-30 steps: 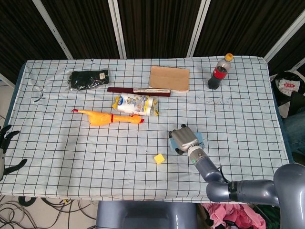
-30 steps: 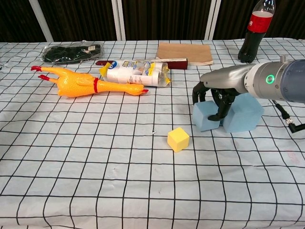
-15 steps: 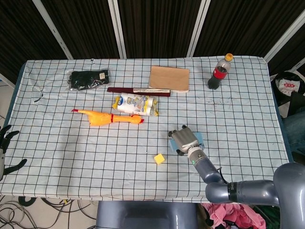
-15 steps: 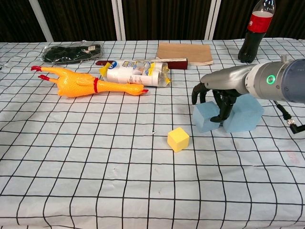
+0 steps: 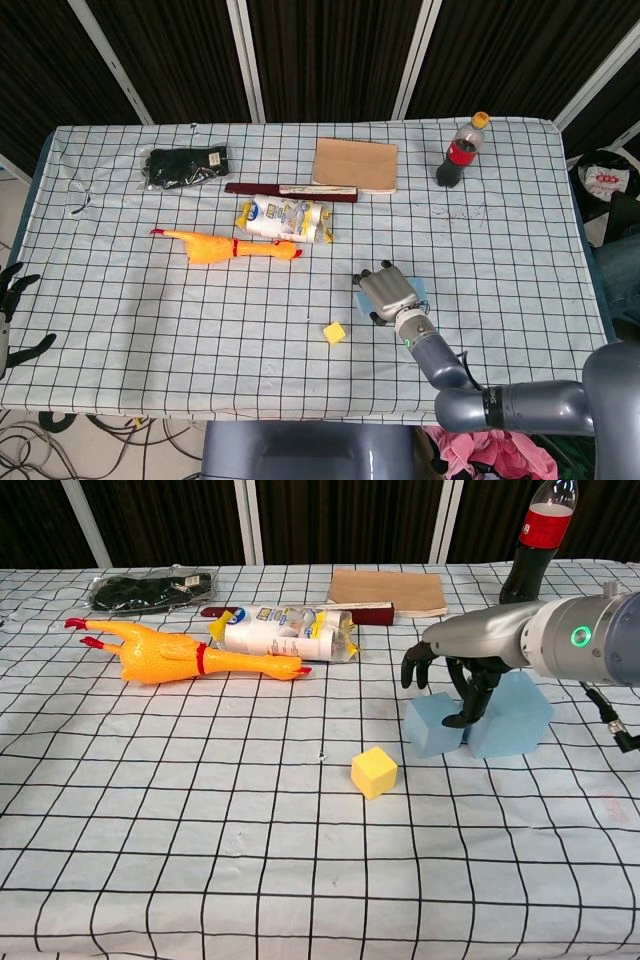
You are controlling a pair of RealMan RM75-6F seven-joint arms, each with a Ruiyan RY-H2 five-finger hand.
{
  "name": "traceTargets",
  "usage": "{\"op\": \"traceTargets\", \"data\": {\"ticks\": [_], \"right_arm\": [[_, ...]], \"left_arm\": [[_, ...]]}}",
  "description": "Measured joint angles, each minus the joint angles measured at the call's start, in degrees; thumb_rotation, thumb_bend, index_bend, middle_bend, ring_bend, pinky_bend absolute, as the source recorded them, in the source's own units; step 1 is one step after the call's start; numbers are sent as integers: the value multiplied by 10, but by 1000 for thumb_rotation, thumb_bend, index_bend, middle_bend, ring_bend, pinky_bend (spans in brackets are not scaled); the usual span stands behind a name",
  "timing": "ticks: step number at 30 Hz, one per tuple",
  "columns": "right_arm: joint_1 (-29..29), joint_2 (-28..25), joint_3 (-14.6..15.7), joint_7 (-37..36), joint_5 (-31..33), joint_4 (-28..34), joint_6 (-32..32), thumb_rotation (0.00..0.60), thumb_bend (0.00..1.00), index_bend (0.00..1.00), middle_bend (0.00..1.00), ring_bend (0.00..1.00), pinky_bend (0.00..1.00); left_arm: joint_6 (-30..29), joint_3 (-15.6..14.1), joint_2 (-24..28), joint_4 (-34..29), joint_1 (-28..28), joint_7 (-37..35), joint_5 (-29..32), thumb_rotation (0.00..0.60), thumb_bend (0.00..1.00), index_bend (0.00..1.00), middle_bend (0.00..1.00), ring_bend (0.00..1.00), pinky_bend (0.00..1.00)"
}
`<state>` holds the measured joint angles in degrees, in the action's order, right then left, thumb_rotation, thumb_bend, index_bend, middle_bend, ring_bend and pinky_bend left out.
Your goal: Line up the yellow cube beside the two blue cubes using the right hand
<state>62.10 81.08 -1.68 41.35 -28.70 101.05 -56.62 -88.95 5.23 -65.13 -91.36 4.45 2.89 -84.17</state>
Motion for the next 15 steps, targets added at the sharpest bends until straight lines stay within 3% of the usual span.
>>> {"op": "traceTargets", "data": {"ticks": [7,15], "right_arm": [[-6,-18,-7,-2,-21,42,-21,600,282,207,172,383,132],[-28,-45,-7,-25,-115,101,-35,600,221,236,124,269,132]], "left_arm": [[0,0,0,0,0,-1,0,600,40,210,103,0,0],[1,-1,2,0,0,-5,-2,600,41,209,103,0,0]]}}
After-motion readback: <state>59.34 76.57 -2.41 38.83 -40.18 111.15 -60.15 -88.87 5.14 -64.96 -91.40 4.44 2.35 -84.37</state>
